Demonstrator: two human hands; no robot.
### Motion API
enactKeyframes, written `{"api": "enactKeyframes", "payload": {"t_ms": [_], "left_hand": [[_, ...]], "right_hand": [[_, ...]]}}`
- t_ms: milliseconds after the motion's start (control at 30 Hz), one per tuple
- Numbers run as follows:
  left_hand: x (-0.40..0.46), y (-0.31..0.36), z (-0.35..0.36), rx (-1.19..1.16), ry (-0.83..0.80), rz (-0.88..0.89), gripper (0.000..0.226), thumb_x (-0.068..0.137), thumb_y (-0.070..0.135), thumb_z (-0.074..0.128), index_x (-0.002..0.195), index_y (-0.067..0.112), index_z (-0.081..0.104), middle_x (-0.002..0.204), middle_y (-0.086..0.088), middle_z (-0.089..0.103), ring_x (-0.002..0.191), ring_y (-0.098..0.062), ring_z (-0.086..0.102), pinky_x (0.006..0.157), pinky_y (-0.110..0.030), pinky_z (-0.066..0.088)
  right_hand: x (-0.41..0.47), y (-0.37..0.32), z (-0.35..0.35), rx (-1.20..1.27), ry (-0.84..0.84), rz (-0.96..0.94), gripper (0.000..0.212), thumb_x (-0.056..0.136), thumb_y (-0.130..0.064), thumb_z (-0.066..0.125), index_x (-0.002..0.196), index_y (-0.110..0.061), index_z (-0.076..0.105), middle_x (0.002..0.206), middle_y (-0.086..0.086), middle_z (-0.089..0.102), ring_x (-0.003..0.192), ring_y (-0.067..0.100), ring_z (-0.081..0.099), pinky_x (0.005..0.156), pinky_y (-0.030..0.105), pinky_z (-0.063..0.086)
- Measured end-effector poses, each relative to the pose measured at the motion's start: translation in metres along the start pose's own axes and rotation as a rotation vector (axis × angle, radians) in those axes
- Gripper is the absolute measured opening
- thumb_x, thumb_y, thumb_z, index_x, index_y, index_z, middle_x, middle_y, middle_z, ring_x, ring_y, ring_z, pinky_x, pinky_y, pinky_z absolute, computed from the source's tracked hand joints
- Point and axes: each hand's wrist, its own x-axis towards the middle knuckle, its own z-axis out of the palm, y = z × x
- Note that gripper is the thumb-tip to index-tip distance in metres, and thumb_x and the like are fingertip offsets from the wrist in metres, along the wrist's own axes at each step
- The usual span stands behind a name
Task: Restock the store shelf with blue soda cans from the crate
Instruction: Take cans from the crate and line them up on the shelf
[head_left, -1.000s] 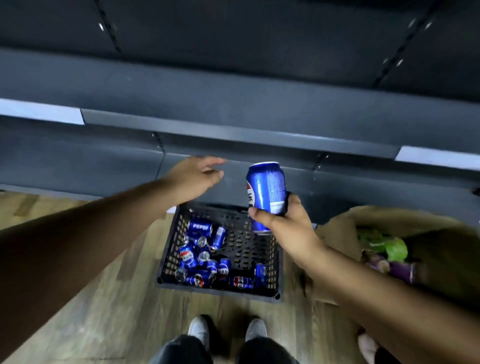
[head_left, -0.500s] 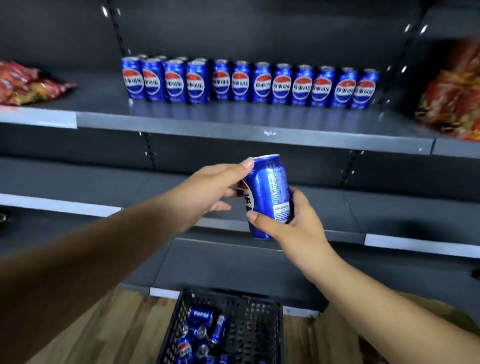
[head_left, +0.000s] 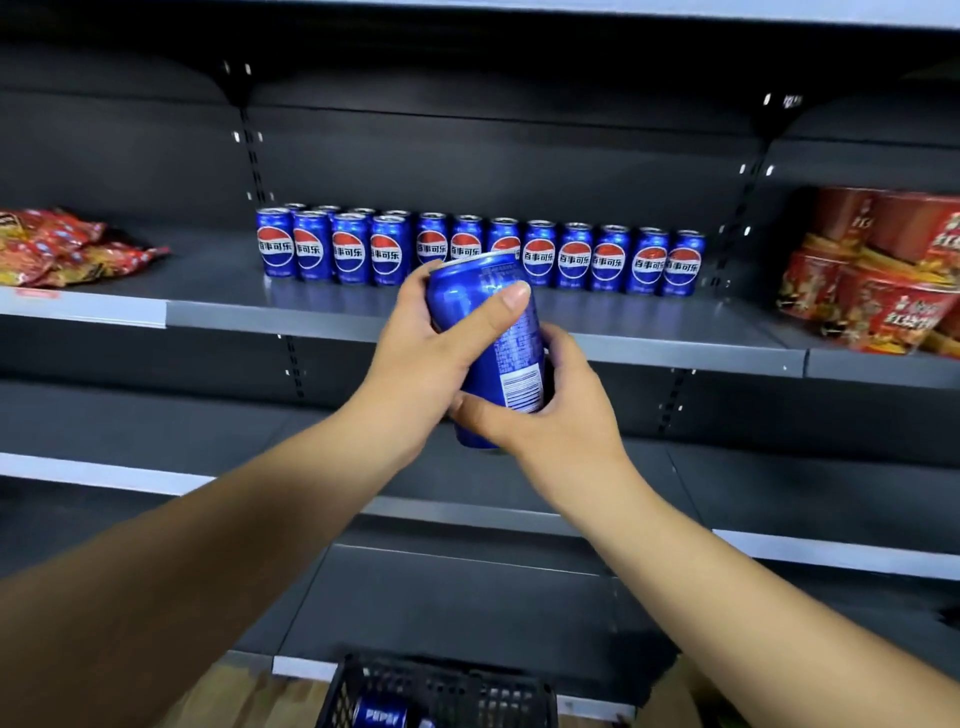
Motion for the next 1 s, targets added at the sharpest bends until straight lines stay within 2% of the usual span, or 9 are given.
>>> {"api": "enactKeyframes", "payload": {"t_ms": [133, 233, 400, 467, 633, 733, 800, 900, 1000], "left_hand": [[-0.003, 0.006, -0.003, 0.001, 0.039, 0.069, 0.074, 0.065, 0.032, 0.073, 0.130, 0.010, 0.046, 0.110, -0.009, 0.067, 0.087, -0.017, 0.070, 0.071, -0.031, 0.057], [-0.003, 0.015, -0.005, -0.069, -0.009, 0.066, 0.054, 0.068, 0.028, 0.071, 0.115, 0.007, 0.055, 0.090, -0.007, 0.070, 0.075, -0.020, 0.070, 0.064, -0.033, 0.057], [-0.001, 0.024, -0.002, -0.243, -0.023, -0.058, 0.042, 0.063, 0.030, 0.077, 0.095, 0.012, 0.057, 0.066, 0.000, 0.068, 0.057, -0.016, 0.066, 0.055, -0.033, 0.056], [-0.002, 0.023, 0.000, -0.263, -0.031, -0.070, 0.043, 0.066, 0.032, 0.077, 0.099, 0.012, 0.056, 0.069, -0.001, 0.069, 0.060, -0.018, 0.067, 0.059, -0.036, 0.057], [-0.006, 0.024, 0.003, -0.231, 0.004, -0.016, 0.063, 0.056, 0.039, 0.070, 0.111, 0.015, 0.052, 0.073, 0.002, 0.067, 0.061, -0.014, 0.065, 0.059, -0.030, 0.055], [-0.006, 0.027, 0.003, -0.189, 0.051, 0.018, 0.076, 0.053, 0.043, 0.074, 0.119, 0.015, 0.049, 0.082, -0.001, 0.067, 0.064, -0.015, 0.067, 0.062, -0.031, 0.055], [-0.006, 0.029, 0.002, -0.173, 0.096, 0.034, 0.063, 0.061, 0.039, 0.078, 0.112, 0.012, 0.053, 0.077, -0.001, 0.066, 0.060, -0.015, 0.065, 0.061, -0.031, 0.055], [-0.005, 0.031, -0.002, -0.219, 0.158, 0.023, 0.030, 0.077, 0.029, 0.074, 0.091, 0.010, 0.055, 0.061, -0.002, 0.060, 0.051, -0.017, 0.059, 0.057, -0.032, 0.055], [-0.004, 0.034, -0.008, -0.261, 0.161, 0.005, 0.037, 0.078, 0.029, 0.072, 0.101, 0.006, 0.055, 0.062, -0.006, 0.060, 0.050, -0.019, 0.059, 0.053, -0.030, 0.053]], "right_hand": [[-0.003, -0.007, -0.004, -0.050, -0.127, -0.053, 0.067, 0.061, -0.021, 0.086, 0.108, -0.035, 0.039, 0.097, -0.016, 0.063, 0.088, 0.004, 0.064, 0.080, 0.026, 0.054], [-0.004, -0.011, -0.012, 0.018, -0.223, -0.045, 0.075, 0.060, -0.023, 0.088, 0.115, -0.033, 0.038, 0.102, -0.019, 0.062, 0.088, -0.005, 0.063, 0.078, 0.015, 0.051], [-0.003, -0.005, -0.019, 0.251, -0.385, 0.071, 0.077, 0.056, -0.026, 0.081, 0.119, -0.036, 0.038, 0.093, -0.016, 0.071, 0.090, 0.005, 0.067, 0.085, 0.028, 0.054], [-0.005, -0.002, -0.017, 0.290, -0.377, 0.058, 0.081, 0.052, -0.027, 0.082, 0.120, -0.034, 0.039, 0.093, -0.017, 0.071, 0.091, 0.007, 0.067, 0.086, 0.029, 0.054], [-0.012, -0.006, -0.004, 0.306, -0.230, 0.001, 0.071, 0.064, 0.001, 0.079, 0.122, -0.020, 0.043, 0.090, -0.016, 0.068, 0.083, 0.001, 0.066, 0.071, 0.019, 0.054], [-0.014, -0.008, 0.001, 0.148, -0.160, -0.042, 0.071, 0.068, -0.002, 0.080, 0.121, -0.031, 0.042, 0.092, -0.015, 0.068, 0.083, 0.001, 0.065, 0.077, 0.019, 0.054], [-0.014, -0.008, 0.003, 0.057, -0.127, -0.058, 0.073, 0.065, -0.010, 0.083, 0.116, -0.040, 0.040, 0.092, -0.015, 0.068, 0.084, 0.002, 0.066, 0.078, 0.019, 0.054], [-0.015, -0.012, 0.005, 0.080, -0.182, -0.067, 0.077, 0.065, -0.010, 0.084, 0.122, -0.038, 0.040, 0.096, -0.016, 0.068, 0.088, 0.004, 0.067, 0.081, 0.021, 0.053], [-0.015, -0.016, 0.002, 0.244, -0.309, 0.011, 0.080, 0.062, -0.012, 0.082, 0.126, -0.034, 0.038, 0.097, -0.025, 0.067, 0.090, -0.001, 0.066, 0.079, 0.015, 0.052]]}}
